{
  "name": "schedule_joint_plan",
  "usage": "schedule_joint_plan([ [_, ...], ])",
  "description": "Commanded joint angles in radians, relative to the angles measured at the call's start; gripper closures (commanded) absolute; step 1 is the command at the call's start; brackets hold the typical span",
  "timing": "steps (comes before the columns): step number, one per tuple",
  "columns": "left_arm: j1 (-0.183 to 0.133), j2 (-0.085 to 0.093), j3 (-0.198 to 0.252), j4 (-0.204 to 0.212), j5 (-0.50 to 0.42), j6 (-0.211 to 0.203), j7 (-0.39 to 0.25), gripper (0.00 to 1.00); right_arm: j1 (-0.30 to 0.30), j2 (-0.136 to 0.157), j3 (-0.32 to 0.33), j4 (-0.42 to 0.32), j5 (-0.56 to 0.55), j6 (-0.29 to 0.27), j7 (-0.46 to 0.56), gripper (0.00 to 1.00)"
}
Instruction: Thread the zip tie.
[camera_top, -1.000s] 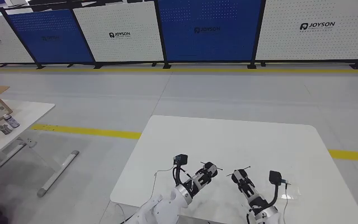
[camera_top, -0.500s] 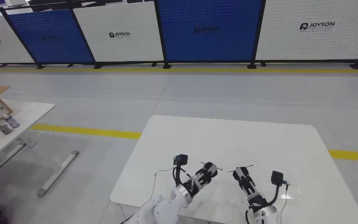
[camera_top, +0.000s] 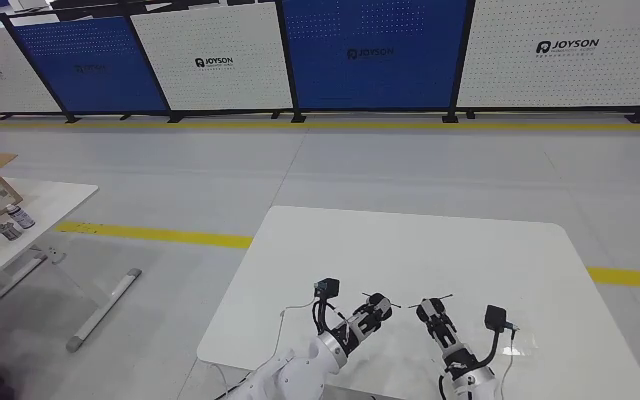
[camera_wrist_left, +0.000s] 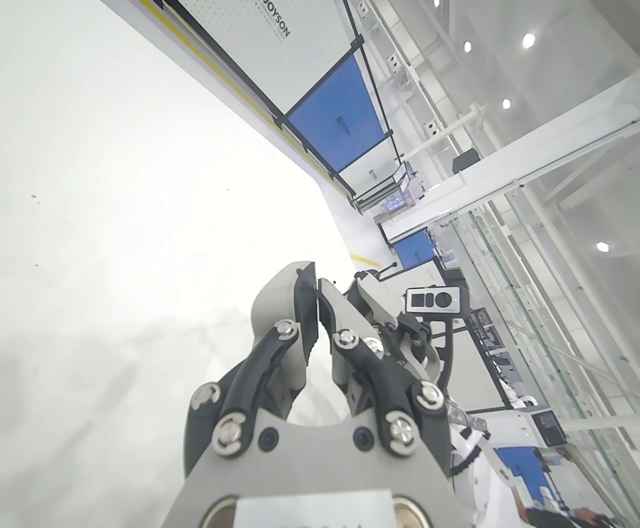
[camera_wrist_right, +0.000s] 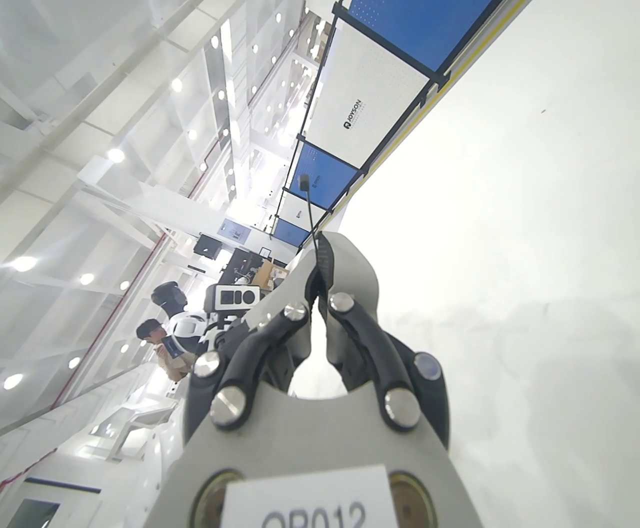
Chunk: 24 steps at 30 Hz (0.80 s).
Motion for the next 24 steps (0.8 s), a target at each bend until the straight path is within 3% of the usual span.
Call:
schedule_joint_plan([
  [1,0.0,0.0,0.0,0.0,0.0,0.0,0.0,1.0,0.001,-0.002,-0.003,0.003,-0.002,0.005,0.008,1.0],
  [24,0.0,0.0,0.0,0.0,0.0,0.0,0.0,1.0,0.003,-0.015,-0.001,0.019,0.02,-0.014,0.017,1.0],
])
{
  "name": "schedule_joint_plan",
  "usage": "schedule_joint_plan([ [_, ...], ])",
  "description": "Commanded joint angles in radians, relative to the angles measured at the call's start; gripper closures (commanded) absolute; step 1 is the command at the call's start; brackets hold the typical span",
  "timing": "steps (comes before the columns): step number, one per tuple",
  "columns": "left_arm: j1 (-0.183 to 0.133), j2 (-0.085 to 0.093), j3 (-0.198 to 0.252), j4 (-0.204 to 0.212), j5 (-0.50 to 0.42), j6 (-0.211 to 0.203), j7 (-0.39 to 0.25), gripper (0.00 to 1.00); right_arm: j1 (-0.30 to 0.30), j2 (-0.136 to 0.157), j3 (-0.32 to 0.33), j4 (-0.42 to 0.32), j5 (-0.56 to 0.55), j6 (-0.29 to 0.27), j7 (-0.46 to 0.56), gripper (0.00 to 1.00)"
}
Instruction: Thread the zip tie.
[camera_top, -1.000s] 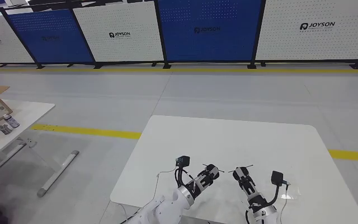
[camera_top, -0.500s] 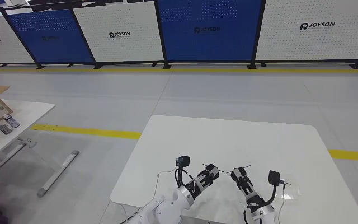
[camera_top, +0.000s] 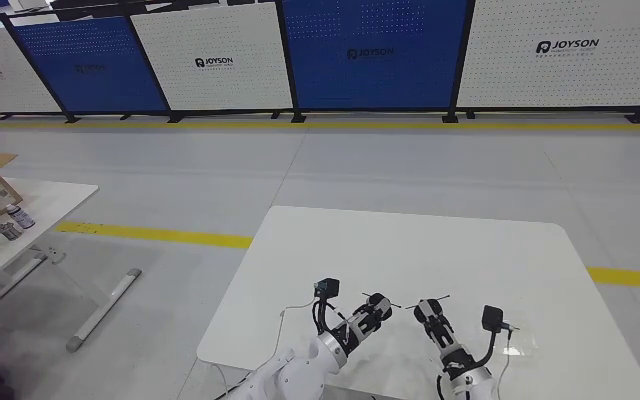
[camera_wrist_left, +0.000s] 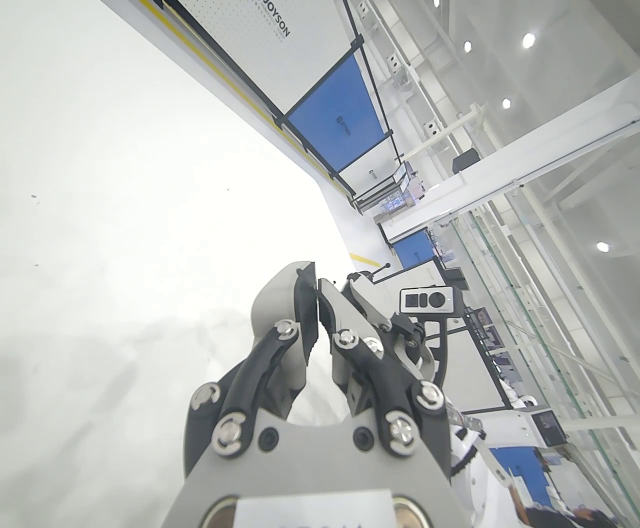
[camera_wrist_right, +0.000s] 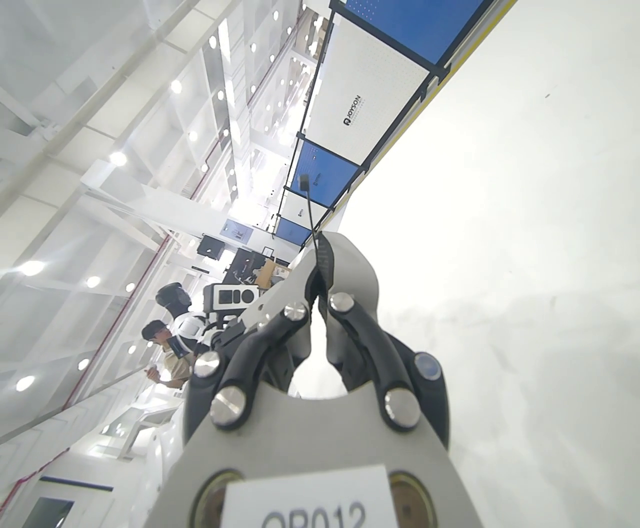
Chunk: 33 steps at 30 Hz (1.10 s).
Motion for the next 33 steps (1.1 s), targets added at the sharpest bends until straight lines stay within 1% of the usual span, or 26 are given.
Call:
schedule_joint_plan([
  [1,0.0,0.0,0.0,0.0,0.0,0.0,0.0,1.0,0.001,-0.001,0.0,0.003,0.001,0.0,0.006,1.0],
  [15,0.0,0.0,0.0,0.0,0.0,0.0,0.0,1.0,0.019,-0.014,-0.01,0.01,-0.021,0.034,0.018,1.0],
  [33,0.0,0.0,0.0,0.0,0.0,0.0,0.0,1.0,0.016,-0.027,-0.003,0.025,-0.042,0.016,-0.004,1.0],
])
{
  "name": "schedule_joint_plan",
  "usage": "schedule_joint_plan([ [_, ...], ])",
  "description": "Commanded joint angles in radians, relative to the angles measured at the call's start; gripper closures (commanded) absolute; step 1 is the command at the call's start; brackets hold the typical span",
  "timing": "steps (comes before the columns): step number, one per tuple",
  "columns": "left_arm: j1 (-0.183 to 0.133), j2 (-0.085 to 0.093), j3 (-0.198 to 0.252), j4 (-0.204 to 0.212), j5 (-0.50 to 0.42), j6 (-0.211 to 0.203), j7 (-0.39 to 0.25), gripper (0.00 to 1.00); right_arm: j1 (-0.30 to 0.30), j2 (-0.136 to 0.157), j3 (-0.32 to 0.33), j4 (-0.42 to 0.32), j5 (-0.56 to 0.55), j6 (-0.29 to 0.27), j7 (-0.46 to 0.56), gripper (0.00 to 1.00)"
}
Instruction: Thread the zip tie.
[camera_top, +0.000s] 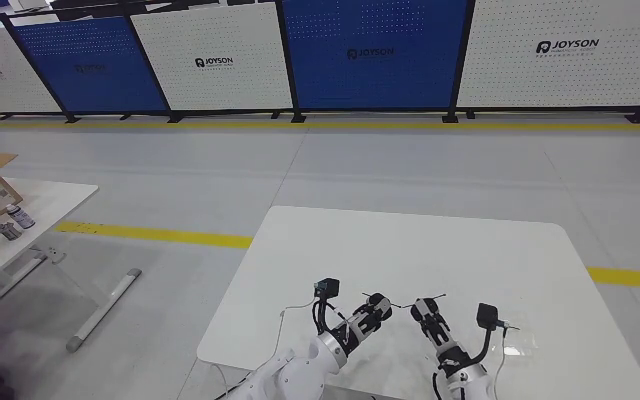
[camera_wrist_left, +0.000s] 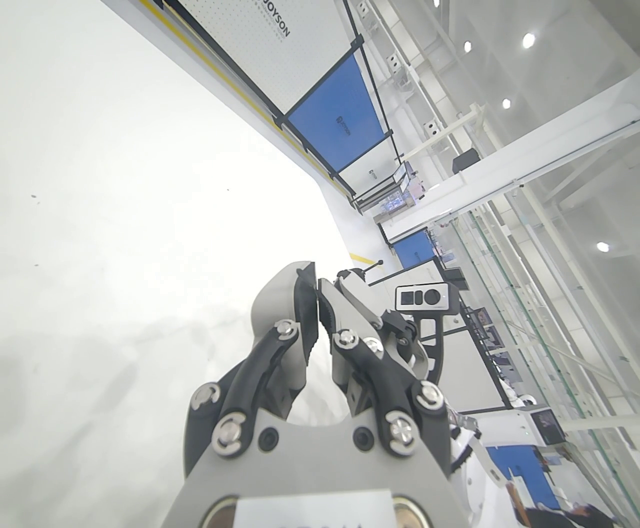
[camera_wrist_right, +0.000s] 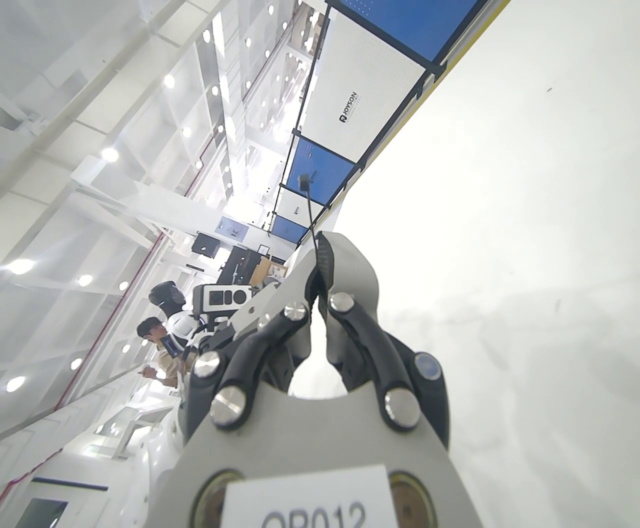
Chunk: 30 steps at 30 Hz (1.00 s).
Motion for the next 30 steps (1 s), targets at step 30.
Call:
schedule_joint_plan([
  [30,0.0,0.0,0.0,0.0,0.0,0.0,0.0,1.0,-0.089,-0.015,0.021,-0.031,-0.029,-0.067,-0.126,1.0],
])
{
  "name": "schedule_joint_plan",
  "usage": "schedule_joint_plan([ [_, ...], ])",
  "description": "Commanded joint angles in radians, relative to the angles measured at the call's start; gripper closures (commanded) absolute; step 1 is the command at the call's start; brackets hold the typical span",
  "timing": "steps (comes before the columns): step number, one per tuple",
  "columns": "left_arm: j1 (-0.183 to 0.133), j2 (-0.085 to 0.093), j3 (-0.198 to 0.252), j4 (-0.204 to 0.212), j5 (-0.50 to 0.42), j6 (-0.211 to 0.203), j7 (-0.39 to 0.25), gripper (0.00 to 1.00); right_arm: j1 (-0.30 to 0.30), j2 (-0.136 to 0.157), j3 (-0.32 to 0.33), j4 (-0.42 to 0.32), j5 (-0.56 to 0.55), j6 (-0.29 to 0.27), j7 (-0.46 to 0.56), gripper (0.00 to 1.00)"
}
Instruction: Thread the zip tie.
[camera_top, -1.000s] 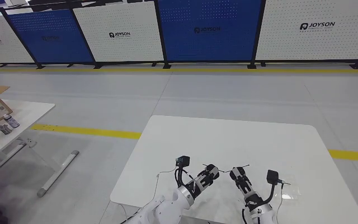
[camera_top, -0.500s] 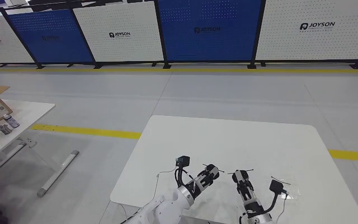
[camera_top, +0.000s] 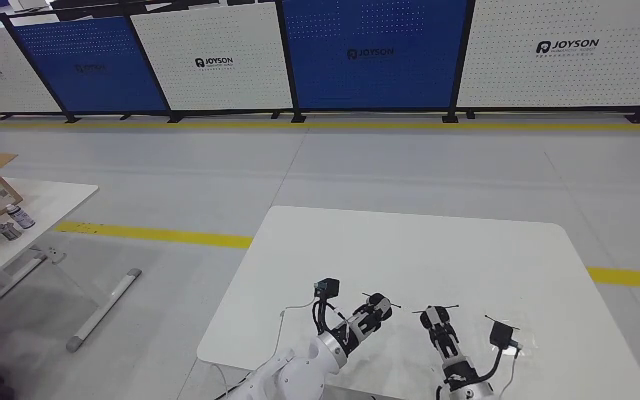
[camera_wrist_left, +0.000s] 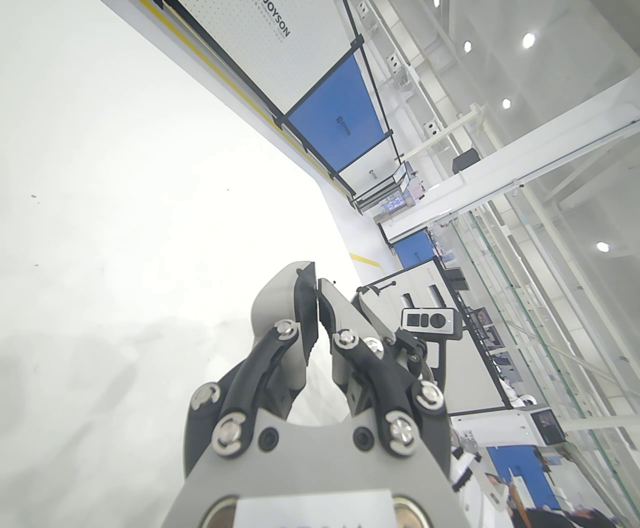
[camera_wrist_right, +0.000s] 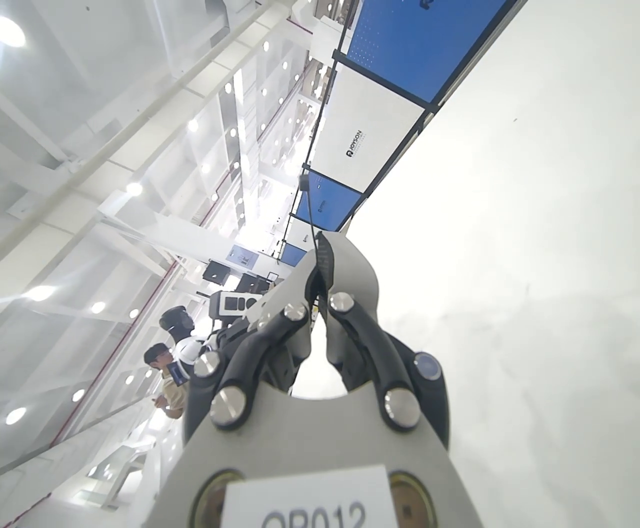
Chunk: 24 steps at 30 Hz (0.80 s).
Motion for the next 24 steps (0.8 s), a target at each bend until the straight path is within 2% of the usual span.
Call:
schedule_joint_plan([
  [1,0.0,0.0,0.0,0.0,0.0,0.0,0.0,1.0,0.009,-0.003,-0.005,0.002,-0.006,0.011,0.002,1.0],
  [12,0.0,0.0,0.0,0.0,0.0,0.0,0.0,1.0,0.06,-0.021,-0.039,0.044,0.009,0.048,0.02,1.0],
  [24,0.0,0.0,0.0,0.0,0.0,0.0,0.0,1.0,0.05,-0.025,-0.014,0.034,0.03,0.036,0.048,1.0],
])
